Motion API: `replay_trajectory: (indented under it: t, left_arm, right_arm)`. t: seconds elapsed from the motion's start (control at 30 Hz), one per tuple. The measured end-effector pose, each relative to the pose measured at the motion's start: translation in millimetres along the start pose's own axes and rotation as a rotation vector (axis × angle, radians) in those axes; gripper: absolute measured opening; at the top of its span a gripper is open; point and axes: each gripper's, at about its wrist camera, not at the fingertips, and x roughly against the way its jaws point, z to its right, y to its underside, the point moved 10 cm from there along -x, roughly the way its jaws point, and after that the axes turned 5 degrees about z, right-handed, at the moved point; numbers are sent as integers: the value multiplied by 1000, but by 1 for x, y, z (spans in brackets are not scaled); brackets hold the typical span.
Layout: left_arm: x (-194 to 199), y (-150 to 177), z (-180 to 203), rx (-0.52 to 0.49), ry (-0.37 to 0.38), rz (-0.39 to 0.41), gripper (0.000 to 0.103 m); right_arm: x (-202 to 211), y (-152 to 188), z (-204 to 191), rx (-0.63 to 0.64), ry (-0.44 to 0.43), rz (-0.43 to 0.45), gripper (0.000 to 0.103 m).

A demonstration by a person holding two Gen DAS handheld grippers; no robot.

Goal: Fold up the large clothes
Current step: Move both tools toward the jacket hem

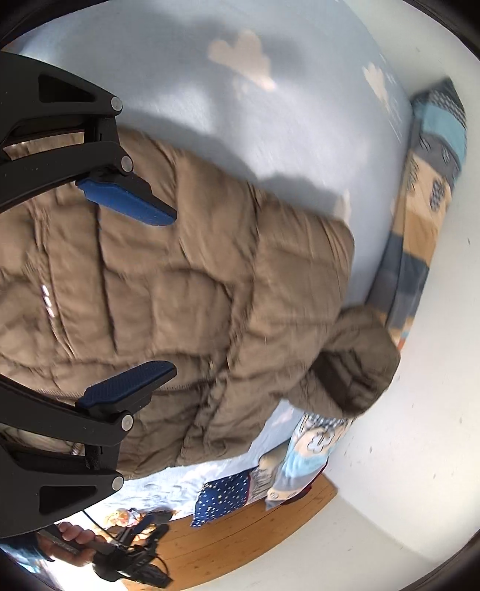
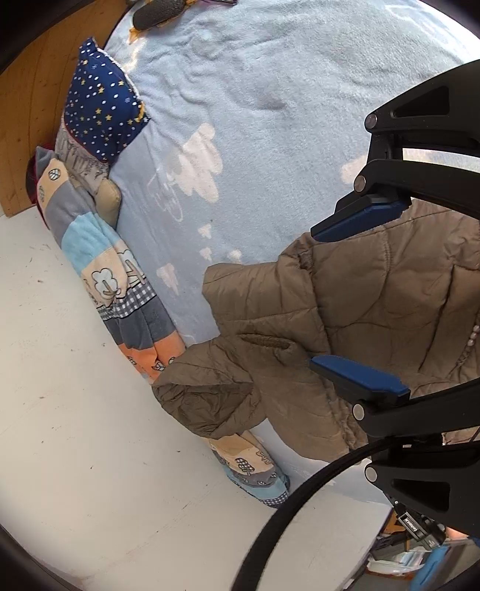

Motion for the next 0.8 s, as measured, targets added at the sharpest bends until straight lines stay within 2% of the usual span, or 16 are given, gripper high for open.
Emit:
replay_trajectory:
  t: [0.07,0.17,0.27,0.37,0.43,0.57,0.7,0.8]
  left_arm:
    - [7,6,-28,18,-31,-12,76]
    - [15,23,-70,28,-95,-71,76]
    - [18,41,-97,35,-85,-128,76]
    - [18,57,-119,122,-56,-169,76]
    - [16,63,-125,149,-31,-190,76]
    - [14,62,-124,156,-28,-196,76]
    - [4,60,-120,144,-31,-217,76]
    - [0,61,-123,149,-35,-224,76]
  right_arm:
    - [2,12,17,-13,7,-37,69]
    - [8,36,38,-17,4,-113,69]
    - [19,61,56,-26,-17,-172,70]
    - [22,85,76,-9,21,-233,71]
    - [23,98,85,-3,28,-275,71]
    - [18,111,93,-16,43,-315,71]
    - [7,120,76,2,7,-353,72]
    - [-3,131,61,75,19,-388,72]
